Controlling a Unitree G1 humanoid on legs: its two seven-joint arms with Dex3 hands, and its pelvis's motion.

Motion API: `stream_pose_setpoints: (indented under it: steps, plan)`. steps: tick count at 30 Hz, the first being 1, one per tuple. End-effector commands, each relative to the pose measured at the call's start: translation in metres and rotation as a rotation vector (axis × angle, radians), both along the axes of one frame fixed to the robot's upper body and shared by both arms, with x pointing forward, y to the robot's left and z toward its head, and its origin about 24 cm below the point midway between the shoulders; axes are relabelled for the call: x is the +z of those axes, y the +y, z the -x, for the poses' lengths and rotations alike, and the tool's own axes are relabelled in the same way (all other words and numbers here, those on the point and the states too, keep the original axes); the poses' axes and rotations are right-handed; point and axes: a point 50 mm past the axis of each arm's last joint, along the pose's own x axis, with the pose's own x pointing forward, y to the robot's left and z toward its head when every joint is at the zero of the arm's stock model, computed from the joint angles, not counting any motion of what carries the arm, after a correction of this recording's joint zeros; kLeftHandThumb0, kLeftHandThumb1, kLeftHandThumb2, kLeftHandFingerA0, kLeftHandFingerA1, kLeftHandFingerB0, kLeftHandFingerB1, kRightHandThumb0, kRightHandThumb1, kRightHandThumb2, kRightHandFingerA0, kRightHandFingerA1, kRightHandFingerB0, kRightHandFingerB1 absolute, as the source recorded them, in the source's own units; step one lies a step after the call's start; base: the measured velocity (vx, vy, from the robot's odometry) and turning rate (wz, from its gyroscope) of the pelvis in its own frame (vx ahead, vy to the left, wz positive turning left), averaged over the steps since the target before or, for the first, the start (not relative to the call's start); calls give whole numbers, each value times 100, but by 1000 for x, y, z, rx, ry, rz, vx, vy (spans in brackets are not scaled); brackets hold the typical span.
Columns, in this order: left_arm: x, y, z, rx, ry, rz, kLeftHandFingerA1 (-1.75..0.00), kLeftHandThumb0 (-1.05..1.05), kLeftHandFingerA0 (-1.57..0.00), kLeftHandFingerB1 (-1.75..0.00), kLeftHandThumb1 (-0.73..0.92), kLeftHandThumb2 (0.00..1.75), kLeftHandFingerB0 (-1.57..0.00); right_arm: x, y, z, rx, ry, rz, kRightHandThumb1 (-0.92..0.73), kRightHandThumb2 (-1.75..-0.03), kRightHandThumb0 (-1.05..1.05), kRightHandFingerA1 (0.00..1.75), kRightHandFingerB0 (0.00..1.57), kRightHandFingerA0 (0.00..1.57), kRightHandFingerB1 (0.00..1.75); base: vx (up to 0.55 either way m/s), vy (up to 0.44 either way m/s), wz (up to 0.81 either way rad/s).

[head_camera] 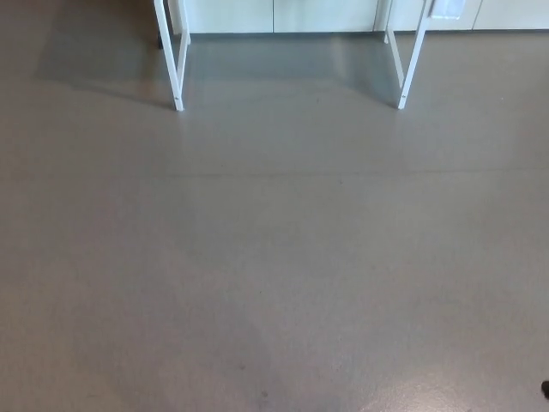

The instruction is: The robot walks towards a desk on which a shovel is kept on the left hand side and a container is kept on the right hand side. The robot picks up the shovel using its left hand and places it in the container.

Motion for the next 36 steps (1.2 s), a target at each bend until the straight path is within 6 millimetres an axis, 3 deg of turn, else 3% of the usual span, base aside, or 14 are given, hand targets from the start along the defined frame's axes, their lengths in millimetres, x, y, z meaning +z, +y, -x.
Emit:
stream_pose_setpoints:
  steps: [1,17,36]
  plan:
    - [11,6,-2,52,-129,141,-38,-14,-27,-31,69,61,-18,6,-4,5,-79,-92,-171,-52,-54,5,62,29,43,48,0,0,0]
    - [11,8,3,22,-122,140,-38,-18,-28,-31,70,62,-18,3,-3,6,-74,-86,-177,-49,-55,2,75,33,56,53,0,0,0]
    - [13,7,0,15,-123,142,-39,-19,-27,-32,69,62,-18,1,-3,5,-84,-89,-179,-51,-54,1,72,35,56,54,-4,15,1]
